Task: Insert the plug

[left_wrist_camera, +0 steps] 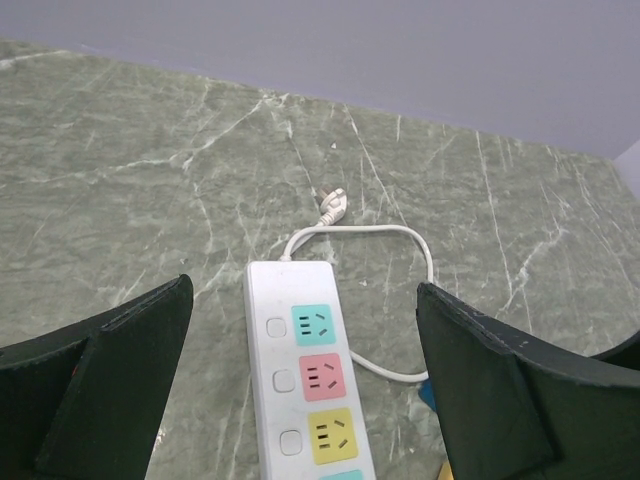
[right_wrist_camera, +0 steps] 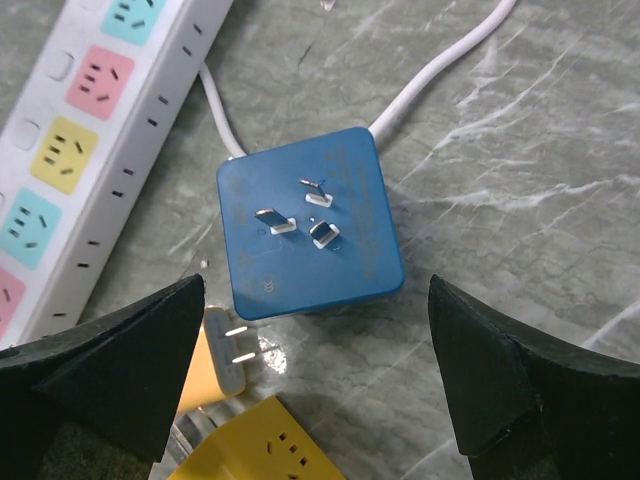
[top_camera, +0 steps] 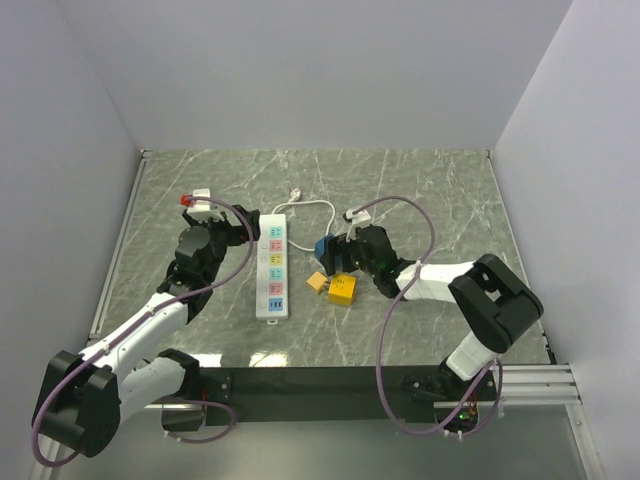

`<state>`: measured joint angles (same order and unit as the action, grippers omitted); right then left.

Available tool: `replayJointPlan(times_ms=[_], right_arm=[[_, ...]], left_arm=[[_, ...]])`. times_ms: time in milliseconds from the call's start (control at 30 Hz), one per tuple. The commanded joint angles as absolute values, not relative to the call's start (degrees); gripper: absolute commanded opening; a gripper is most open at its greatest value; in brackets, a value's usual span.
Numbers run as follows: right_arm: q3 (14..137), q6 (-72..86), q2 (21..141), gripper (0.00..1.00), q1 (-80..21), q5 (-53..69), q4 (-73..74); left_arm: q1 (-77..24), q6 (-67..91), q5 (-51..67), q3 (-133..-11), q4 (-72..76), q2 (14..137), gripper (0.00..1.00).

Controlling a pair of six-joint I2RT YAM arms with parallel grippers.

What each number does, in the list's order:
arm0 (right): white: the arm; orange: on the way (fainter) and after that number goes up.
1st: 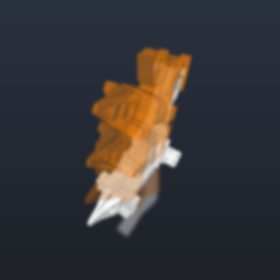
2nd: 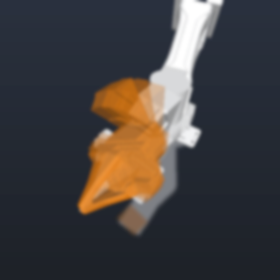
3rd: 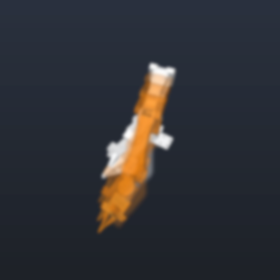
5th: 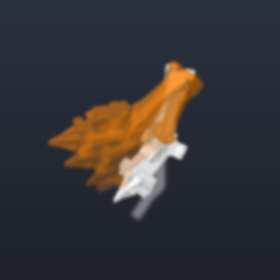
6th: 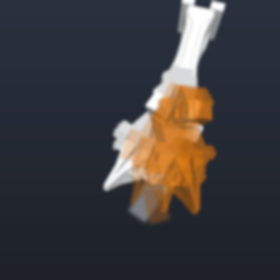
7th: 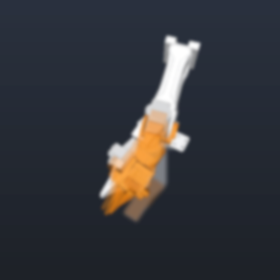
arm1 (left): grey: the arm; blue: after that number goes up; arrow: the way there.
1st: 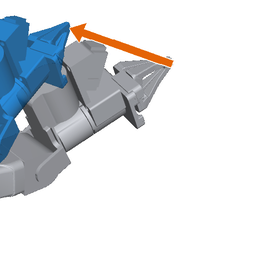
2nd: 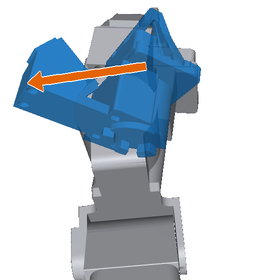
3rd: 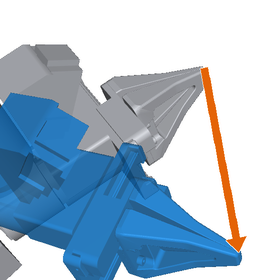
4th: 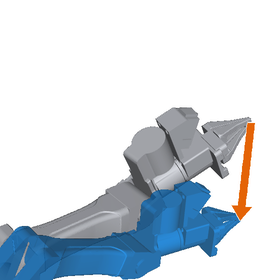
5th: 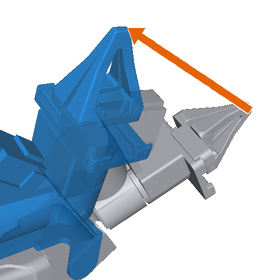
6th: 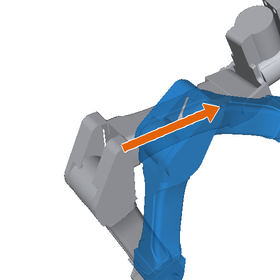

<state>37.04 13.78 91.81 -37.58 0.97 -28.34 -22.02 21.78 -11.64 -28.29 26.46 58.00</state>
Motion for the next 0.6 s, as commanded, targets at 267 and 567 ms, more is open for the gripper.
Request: replayJointPlan(times_ms=[267, 567], right_arm=[[40.17, 12.57, 97.46, 0.92, -38.50, -3.43, -34.27], [36.39, 10.29, 96.43, 0.56, -38.58, -0.36, -44.46]], left_arm=[[-21.71, 21.71, -8.53, -28.92, 28.30, 57.92, 0.99], [-21.71, 21.27, -1.85, -28.04, 30.41, 57.92, 0.99]])
